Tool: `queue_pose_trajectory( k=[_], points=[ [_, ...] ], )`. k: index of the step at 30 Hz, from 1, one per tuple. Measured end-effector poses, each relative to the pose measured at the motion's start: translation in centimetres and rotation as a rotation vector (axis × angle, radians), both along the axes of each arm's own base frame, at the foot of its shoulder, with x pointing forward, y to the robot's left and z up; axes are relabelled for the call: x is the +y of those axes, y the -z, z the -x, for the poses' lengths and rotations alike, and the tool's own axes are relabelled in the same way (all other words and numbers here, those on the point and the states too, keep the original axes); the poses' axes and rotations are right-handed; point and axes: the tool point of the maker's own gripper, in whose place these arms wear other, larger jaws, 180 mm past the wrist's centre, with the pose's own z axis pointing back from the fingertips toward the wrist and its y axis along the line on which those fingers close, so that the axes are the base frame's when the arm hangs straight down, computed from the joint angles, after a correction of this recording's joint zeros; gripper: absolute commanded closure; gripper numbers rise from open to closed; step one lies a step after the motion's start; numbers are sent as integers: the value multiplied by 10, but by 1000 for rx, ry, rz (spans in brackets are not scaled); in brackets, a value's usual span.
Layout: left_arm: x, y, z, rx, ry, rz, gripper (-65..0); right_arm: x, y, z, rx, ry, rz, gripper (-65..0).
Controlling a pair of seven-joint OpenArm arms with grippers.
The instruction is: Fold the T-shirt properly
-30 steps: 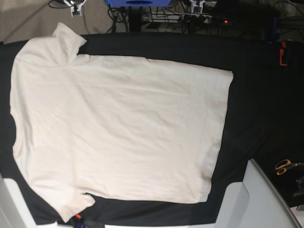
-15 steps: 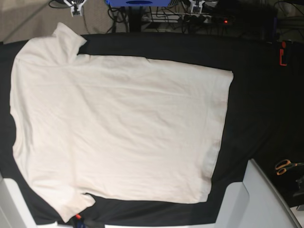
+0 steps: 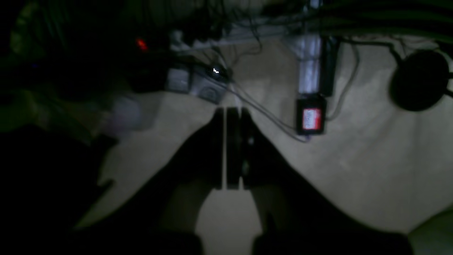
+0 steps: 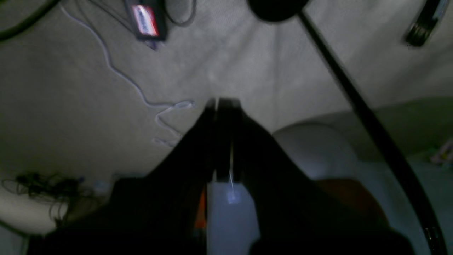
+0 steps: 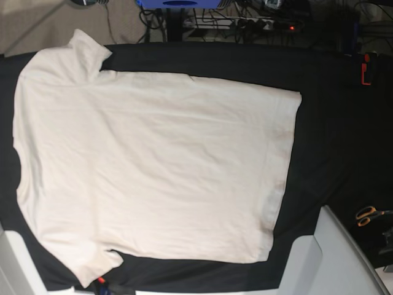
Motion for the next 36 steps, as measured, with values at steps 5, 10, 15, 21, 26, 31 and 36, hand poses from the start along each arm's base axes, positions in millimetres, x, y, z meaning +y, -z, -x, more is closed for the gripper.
queue_pose_trajectory(
  k=[5, 10, 15, 21, 26, 31, 36],
  points=[
    [25, -47, -21, -137, -18, -47, 0, -13, -43, -47, -134, 76, 32, 0],
    [64, -107, -61, -307, -27, -143, 0, -49, -93, -63, -216, 127, 132, 0],
    [75, -160, -127, -562, -258, -48, 0, -64, -145, -156, -519, 73, 96, 0],
    [81, -205, -179, -729, -215, -35, 0, -70, -184, -223, -776, 144, -197, -8],
    [84, -208, -187, -742, -200, -37, 0, -103, -171, -225, -718, 269, -252, -276],
    [81, -206, -187, -742, -207, -28, -26, -127, -142, -217, -687, 475, -289, -417],
    [67, -204, -195, -773, -289, 185, -26, -142, -118, -214, -627, 544, -332, -417]
  ],
)
